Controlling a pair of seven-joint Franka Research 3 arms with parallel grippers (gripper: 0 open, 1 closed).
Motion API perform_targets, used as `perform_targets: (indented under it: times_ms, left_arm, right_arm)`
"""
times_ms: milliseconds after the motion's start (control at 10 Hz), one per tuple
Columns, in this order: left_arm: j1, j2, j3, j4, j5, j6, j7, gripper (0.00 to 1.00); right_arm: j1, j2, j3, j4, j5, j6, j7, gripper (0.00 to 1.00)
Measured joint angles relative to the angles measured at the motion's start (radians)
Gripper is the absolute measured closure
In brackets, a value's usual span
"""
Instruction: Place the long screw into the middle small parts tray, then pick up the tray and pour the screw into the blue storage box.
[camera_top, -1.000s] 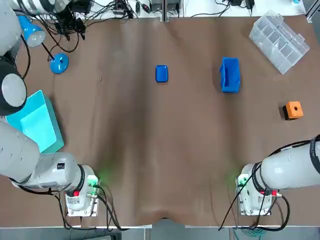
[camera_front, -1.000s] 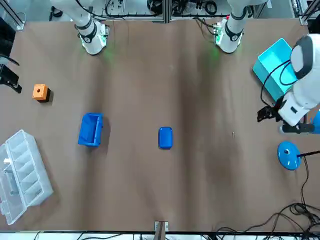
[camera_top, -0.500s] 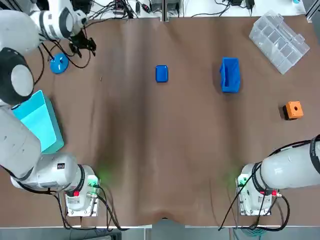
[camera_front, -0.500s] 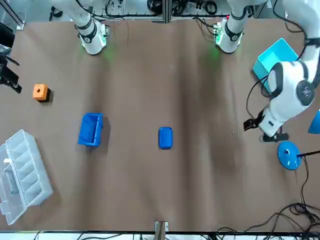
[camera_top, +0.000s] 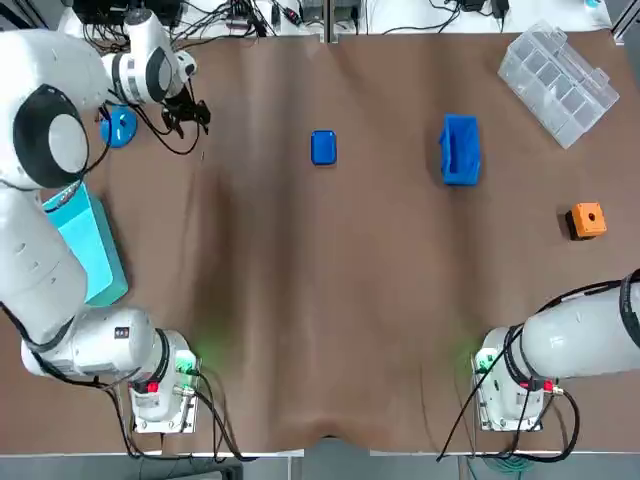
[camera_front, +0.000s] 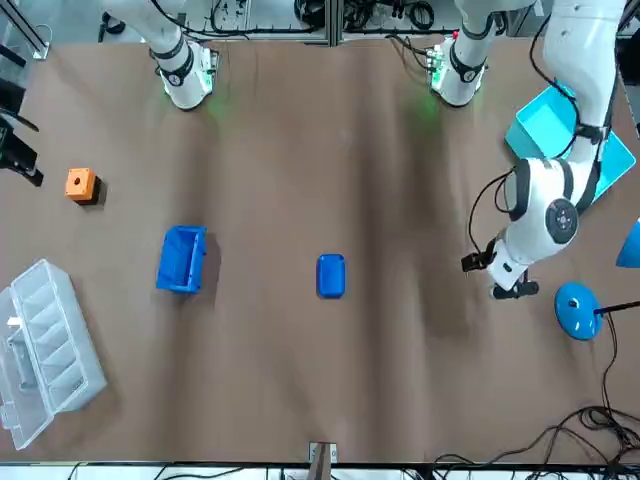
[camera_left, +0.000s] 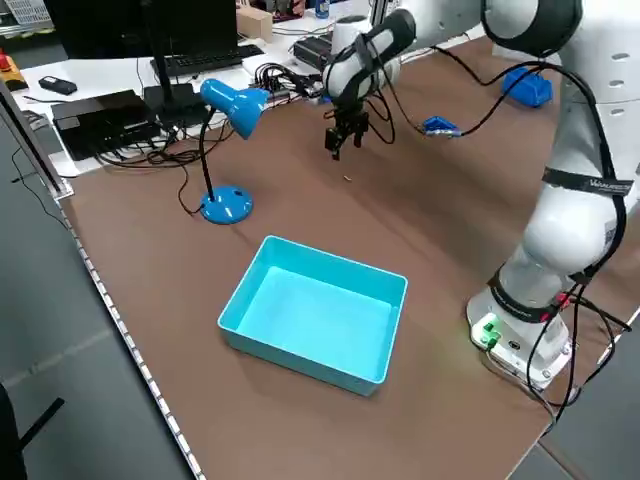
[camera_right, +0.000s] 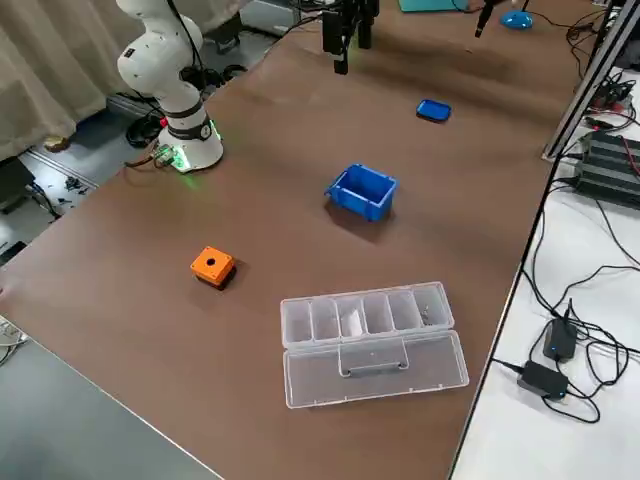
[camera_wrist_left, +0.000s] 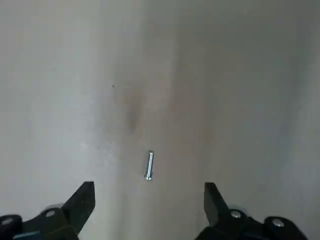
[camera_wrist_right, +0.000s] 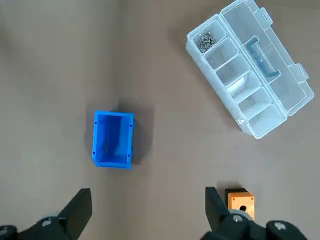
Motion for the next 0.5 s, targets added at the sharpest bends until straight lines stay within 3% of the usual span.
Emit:
perform_targets:
  times_ms: [500]
  left_arm:
    - [0.0,0.075,0.0,0.002,0.0,0.058,0.0,0.18]
  right_arm:
    - [0.0,0.0,0.0,0.0,0.0,0.0,0.0,0.0]
